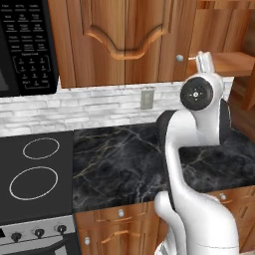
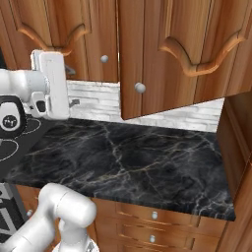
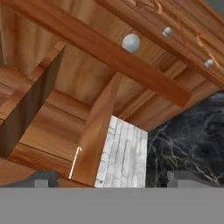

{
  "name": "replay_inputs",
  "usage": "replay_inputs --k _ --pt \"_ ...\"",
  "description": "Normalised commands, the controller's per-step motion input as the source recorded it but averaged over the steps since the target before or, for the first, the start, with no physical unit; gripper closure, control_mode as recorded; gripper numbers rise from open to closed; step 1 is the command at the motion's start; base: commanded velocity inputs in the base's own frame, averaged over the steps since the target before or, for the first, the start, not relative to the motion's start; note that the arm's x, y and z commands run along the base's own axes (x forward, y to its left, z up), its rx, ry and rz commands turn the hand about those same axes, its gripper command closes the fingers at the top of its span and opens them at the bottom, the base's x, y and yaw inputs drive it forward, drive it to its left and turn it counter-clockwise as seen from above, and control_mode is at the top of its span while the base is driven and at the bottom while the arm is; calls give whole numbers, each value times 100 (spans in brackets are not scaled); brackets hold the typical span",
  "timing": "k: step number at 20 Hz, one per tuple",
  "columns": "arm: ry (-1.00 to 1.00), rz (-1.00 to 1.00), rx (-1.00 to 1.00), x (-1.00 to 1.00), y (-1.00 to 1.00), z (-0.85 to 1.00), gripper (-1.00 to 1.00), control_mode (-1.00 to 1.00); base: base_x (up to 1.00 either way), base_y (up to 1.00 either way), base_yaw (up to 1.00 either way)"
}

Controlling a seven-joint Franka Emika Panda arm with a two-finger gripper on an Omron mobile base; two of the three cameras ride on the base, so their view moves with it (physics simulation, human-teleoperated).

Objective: Open the cabinet and move the ladle to the pot. Then close the cabinet.

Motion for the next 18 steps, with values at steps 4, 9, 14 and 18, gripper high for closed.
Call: replay_inputs --k 4,9,14,18 --pt "16 -26 0 39 -7 16 -100 -100 0 0 0" --pt "13 -19 0 15 -33 11 -100 -100 0 0 0" --pt "11 -10 0 0 -58 4 -100 -100 0 0 0" --pt "4 -7 0 0 -60 0 -100 -100 0 0 0"
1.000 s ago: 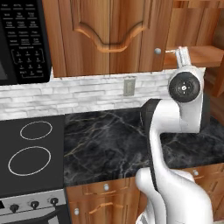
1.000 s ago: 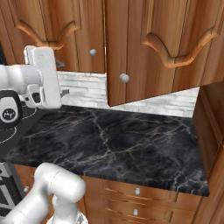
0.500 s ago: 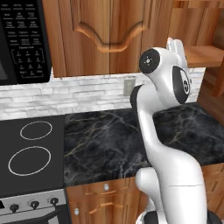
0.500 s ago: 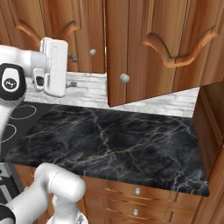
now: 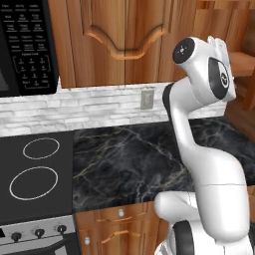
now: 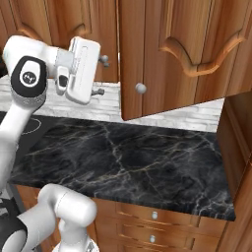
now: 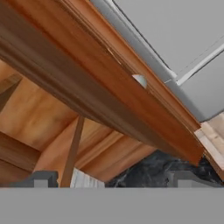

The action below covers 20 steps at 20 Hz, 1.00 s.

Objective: Open the cabinet and move the ladle to the pot. Then close the cabinet.

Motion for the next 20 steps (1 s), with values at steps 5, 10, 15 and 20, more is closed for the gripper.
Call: replay_inputs --k 5,10,15,20 --pt "1 -5 0 0 -48 0 -100 -100 0 0 0" --pt "0 -3 0 0 -43 0 -100 -100 0 0 0" --pt "0 -4 0 -4 -48 0 -100 -100 0 0 0" --pt "1 -7 0 -18 -46 0 -100 -100 0 0 0"
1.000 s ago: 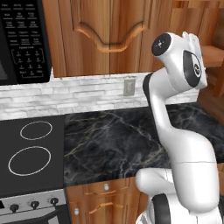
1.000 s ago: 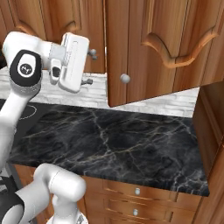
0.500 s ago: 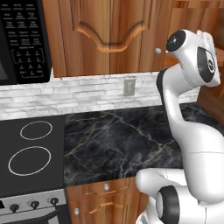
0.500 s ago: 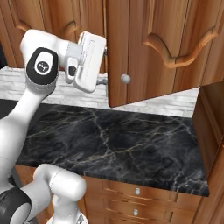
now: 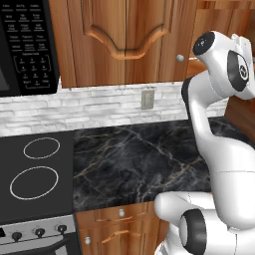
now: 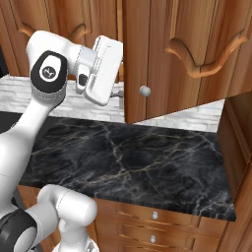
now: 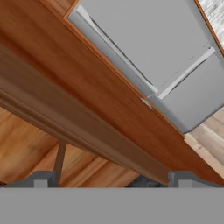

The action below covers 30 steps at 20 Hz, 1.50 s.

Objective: Open the cabinet and move the ladle to the pot. Then close the cabinet.

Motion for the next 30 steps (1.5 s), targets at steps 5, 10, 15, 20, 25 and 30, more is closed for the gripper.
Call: replay_inputs --k 5,10,15,20,25,30 --pt "3 -7 0 -30 -57 0 -100 -100 0 0 0" --pt "1 -5 0 -28 -58 0 -100 -100 0 0 0" --pt "0 -1 0 -27 -49 0 -100 -100 0 0 0" --pt "0 0 0 -19 -24 0 -100 -100 0 0 0" --pt "0 0 0 -22 -4 0 -100 -100 0 0 0" --pt "0 8 -1 -20 40 -1 -100 -100 0 0 0"
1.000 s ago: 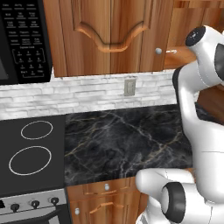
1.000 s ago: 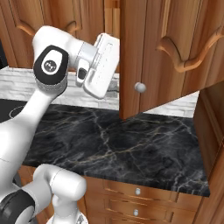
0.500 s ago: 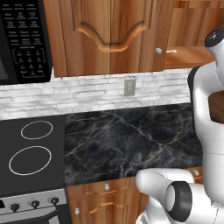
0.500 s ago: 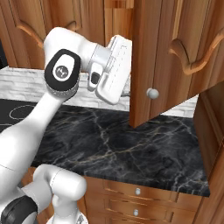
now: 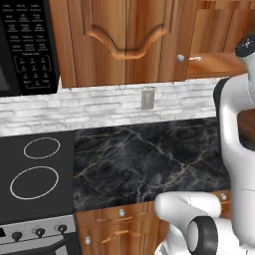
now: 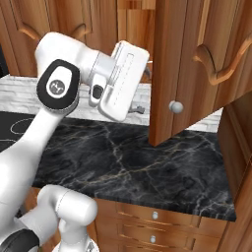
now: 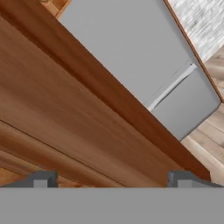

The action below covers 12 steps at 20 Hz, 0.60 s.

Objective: Open the cabinet and move the ladle to the pot. Then close the cabinet.

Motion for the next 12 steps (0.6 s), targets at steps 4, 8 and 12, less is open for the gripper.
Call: replay_inputs --k 4,8,12 --pt "0 27 0 0 84 -2 -100 -100 0 0 0" --pt "1 42 0 0 86 -1 -100 -100 0 0 0" --pt "8 58 0 0 55 0 -100 -100 0 0 0"
